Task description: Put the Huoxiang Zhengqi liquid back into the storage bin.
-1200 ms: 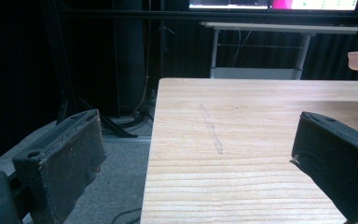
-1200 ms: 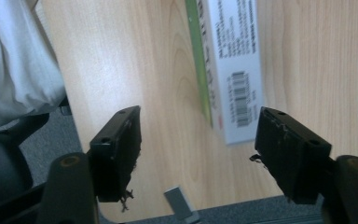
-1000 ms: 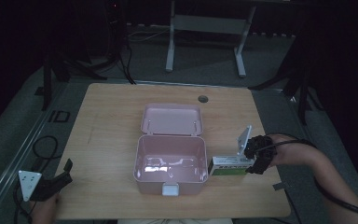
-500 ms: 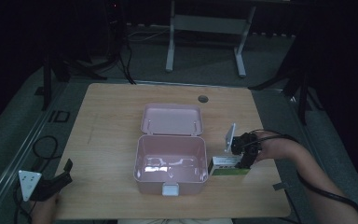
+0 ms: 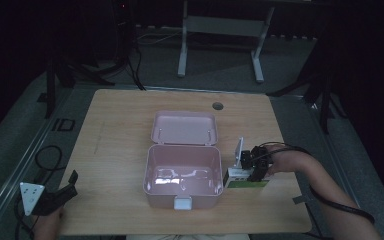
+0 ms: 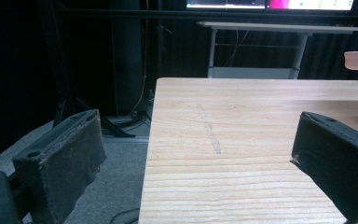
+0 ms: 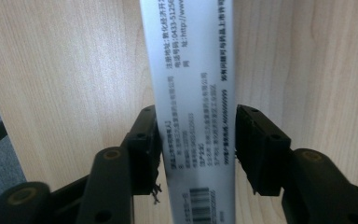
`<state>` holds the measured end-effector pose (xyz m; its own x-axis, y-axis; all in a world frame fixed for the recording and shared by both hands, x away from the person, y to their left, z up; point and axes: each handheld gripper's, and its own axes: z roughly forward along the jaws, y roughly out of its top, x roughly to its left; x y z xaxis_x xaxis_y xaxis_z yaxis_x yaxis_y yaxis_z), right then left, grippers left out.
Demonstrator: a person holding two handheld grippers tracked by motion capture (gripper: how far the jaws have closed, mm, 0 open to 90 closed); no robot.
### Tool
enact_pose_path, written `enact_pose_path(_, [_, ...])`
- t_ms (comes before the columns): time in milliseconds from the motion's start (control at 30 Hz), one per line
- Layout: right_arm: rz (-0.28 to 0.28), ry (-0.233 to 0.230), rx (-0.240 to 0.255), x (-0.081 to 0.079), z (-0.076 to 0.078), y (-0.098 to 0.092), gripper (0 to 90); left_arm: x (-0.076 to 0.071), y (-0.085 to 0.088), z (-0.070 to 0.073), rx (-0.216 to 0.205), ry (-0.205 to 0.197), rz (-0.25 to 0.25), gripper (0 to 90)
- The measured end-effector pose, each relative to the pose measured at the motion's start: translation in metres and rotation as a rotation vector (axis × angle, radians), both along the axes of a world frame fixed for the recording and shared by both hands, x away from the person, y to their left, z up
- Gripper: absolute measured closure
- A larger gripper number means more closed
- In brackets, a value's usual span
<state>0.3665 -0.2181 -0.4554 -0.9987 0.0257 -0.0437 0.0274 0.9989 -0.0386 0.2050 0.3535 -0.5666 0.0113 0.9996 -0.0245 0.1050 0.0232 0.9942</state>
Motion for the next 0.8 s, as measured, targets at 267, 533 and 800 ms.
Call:
enact_pose_path(267, [0.003, 0.012, -0.017, -0.002, -0.003, 0.003, 61.4, 0.000, 0.000, 0.000, -0.001, 0.000, 0.001, 2.4])
enact_pose_path(533, [-0.013, 0.059, -0.044, -0.001, 0.004, 0.003, 61.7, 0.000, 0.000, 0.000, -0.002, 0.001, 0.002, 2.5])
enact_pose_path(800, [-0.043, 0.055, -0.036, -0.008, 0.024, 0.000, 61.7, 0.000, 0.000, 0.000, -0.002, 0.001, 0.004, 2.5])
